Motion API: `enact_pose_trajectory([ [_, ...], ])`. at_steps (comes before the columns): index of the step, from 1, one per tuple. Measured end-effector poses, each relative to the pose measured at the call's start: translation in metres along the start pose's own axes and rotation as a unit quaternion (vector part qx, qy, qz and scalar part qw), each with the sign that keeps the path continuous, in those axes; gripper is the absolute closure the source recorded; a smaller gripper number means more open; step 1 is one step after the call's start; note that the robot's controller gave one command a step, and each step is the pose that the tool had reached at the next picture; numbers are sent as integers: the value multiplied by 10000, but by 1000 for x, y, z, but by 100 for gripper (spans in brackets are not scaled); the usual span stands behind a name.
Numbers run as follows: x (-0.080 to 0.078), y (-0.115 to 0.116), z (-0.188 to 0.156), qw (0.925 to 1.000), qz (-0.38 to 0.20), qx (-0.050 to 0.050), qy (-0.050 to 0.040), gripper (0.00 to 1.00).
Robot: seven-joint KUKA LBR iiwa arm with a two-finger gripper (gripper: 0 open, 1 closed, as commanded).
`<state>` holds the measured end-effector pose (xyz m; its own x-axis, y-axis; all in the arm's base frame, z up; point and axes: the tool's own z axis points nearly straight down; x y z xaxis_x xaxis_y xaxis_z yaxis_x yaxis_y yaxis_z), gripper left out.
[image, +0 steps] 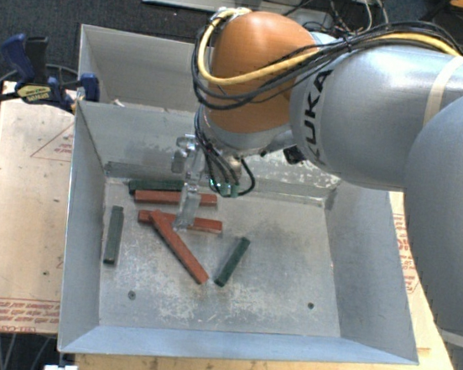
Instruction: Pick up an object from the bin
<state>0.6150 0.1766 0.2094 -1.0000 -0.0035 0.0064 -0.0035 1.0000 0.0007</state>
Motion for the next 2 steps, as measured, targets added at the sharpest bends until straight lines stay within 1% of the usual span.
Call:
enact_pose_trajectory([
  [1, 5, 8, 138, 9484, -3170, 3, -29, 0],
  [2, 19, -47, 138, 9143, -4049, 13, -47, 0],
])
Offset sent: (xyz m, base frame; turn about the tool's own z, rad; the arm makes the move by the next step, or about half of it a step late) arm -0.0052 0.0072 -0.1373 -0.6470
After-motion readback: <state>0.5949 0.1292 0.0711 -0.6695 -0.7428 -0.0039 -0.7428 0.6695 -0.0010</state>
